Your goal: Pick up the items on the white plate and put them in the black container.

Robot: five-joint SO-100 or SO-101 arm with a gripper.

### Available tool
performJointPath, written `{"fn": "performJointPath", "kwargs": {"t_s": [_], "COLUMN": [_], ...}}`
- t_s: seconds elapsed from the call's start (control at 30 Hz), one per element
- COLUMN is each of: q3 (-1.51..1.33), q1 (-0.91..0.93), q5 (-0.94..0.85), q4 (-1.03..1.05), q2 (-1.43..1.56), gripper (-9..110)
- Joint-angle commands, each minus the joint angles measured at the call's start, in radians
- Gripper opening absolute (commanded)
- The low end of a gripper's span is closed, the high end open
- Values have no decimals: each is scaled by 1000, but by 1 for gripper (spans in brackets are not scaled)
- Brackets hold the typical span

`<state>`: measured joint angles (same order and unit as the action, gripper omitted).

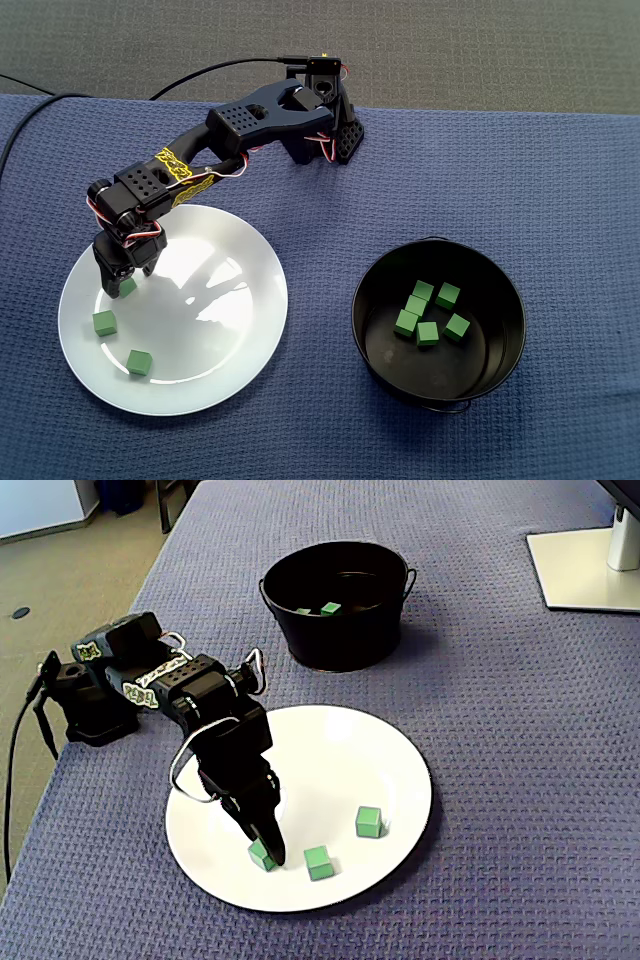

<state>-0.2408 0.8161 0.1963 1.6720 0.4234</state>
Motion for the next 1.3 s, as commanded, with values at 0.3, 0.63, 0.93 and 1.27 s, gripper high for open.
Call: {"fn": "performJointPath", "kwargs": {"t_s": [0.3, 0.63, 0.93, 1.27], "q3": [120, 176, 170, 172], "q1": [3, 32, 32, 37], "q5": [-37, 8, 23, 23], "q4": [29, 44, 38, 20], "q2": [21, 20, -3, -32], "gripper": [7, 5, 6, 0]}}
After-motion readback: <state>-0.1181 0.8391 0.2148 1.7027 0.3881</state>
